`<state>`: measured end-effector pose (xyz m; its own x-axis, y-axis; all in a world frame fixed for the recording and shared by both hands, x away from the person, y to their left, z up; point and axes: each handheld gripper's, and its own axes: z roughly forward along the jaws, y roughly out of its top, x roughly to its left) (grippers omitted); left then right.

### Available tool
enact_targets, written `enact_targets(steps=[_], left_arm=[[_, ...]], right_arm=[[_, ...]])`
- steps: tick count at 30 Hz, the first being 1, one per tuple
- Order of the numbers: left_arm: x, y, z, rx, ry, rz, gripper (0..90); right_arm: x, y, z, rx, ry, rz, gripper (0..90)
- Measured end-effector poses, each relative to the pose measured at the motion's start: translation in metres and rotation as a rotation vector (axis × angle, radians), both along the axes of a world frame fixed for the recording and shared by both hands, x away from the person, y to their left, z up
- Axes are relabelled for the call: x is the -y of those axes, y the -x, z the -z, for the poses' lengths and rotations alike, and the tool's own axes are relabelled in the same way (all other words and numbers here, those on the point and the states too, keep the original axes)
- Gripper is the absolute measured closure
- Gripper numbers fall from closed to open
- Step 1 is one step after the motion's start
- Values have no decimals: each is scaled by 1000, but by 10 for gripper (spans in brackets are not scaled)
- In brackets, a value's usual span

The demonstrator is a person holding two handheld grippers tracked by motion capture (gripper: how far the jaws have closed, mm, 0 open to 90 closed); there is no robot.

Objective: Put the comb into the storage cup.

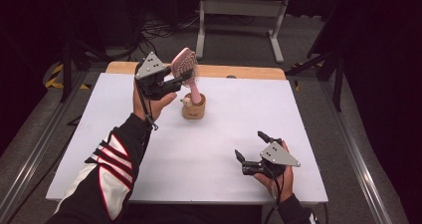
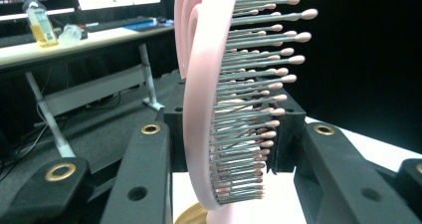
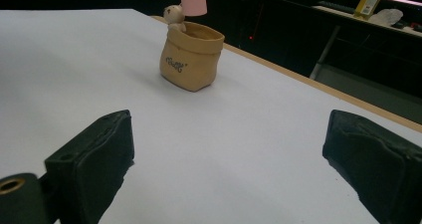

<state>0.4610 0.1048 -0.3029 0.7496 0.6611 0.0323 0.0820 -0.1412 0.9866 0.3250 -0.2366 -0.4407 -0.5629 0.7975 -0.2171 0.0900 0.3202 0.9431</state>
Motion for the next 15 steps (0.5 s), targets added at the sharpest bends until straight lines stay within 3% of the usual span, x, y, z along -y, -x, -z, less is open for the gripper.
enact_targets(steps=[15], left_arm=[[19,-18,24,-62,-75,-26,636]], right_arm=[[-5,0,0,-15,15,-20,71]])
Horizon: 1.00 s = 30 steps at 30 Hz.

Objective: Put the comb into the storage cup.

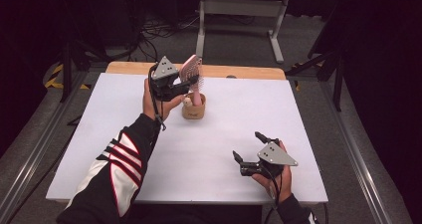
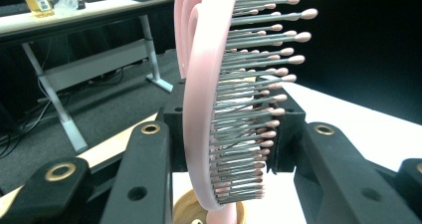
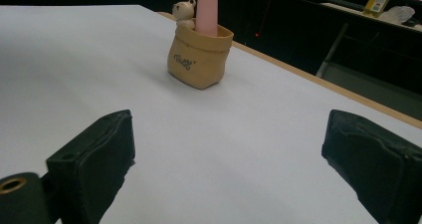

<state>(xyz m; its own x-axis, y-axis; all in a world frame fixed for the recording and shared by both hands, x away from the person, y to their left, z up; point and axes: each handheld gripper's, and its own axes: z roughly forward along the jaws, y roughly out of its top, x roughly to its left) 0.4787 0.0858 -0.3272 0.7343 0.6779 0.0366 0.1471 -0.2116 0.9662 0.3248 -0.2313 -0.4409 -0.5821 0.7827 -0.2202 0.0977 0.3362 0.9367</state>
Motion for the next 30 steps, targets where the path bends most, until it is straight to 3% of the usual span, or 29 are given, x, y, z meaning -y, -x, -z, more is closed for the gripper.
enact_targets(steps=[13,30], left_arm=[[2,-9,18,-55,12,-14,634],[5,-12,32,-75,12,-11,631]], right_arm=[[-1,-1,1,-13,11,-12,76],[-1,0,1,-8,9,-27,92]])
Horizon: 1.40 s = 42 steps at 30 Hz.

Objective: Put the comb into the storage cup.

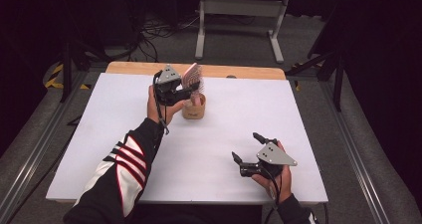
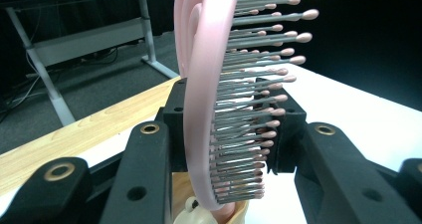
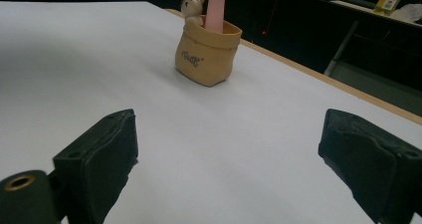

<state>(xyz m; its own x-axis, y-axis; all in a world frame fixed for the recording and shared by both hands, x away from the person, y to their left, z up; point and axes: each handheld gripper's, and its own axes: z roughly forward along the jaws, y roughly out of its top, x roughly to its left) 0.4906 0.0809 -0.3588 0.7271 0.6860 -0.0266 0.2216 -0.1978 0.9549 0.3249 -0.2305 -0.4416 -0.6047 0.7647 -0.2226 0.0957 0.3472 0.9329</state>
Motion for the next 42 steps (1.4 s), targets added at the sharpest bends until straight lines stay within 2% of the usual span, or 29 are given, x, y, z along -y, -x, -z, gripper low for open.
enact_targets(steps=[7,16,42], left_arm=[[3,0,5,-10,-16,4,631],[1,-1,7,-11,-4,3,630],[-14,-4,12,-18,-2,-58,590]], right_arm=[[0,0,0,-6,3,-1,92],[0,-1,1,-10,5,3,92],[-2,-2,4,-25,34,-3,88]])
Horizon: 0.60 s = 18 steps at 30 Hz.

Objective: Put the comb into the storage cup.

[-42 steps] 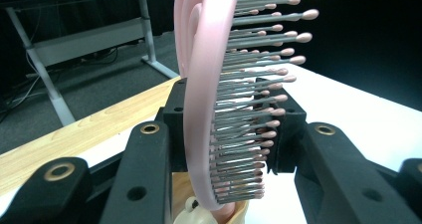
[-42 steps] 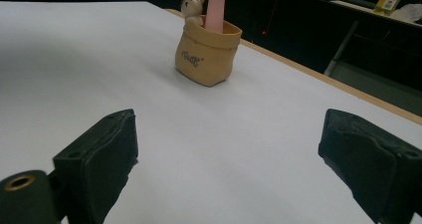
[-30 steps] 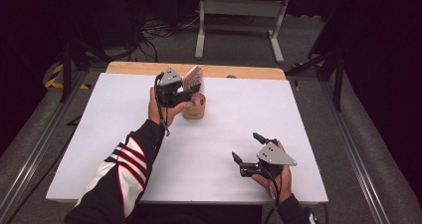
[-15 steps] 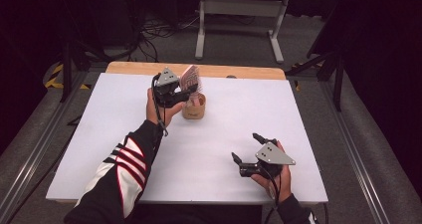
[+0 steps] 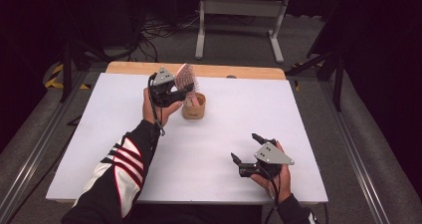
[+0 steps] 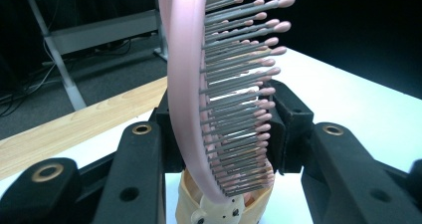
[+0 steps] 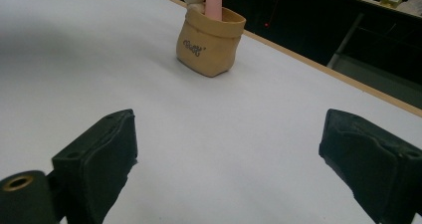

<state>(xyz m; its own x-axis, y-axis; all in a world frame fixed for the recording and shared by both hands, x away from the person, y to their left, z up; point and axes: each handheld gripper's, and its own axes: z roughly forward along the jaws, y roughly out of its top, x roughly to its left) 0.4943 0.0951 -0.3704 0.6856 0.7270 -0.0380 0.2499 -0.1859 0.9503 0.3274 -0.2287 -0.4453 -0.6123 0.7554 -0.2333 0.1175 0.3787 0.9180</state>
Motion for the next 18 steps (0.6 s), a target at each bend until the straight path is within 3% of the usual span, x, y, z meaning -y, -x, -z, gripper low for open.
enact_targets(steps=[7,18], left_arm=[[-6,0,-2,12,-4,-11,533],[-20,1,-8,30,9,-41,538]], right_arm=[[-1,0,1,-4,5,-2,88],[-1,-1,1,-7,11,-3,88]])
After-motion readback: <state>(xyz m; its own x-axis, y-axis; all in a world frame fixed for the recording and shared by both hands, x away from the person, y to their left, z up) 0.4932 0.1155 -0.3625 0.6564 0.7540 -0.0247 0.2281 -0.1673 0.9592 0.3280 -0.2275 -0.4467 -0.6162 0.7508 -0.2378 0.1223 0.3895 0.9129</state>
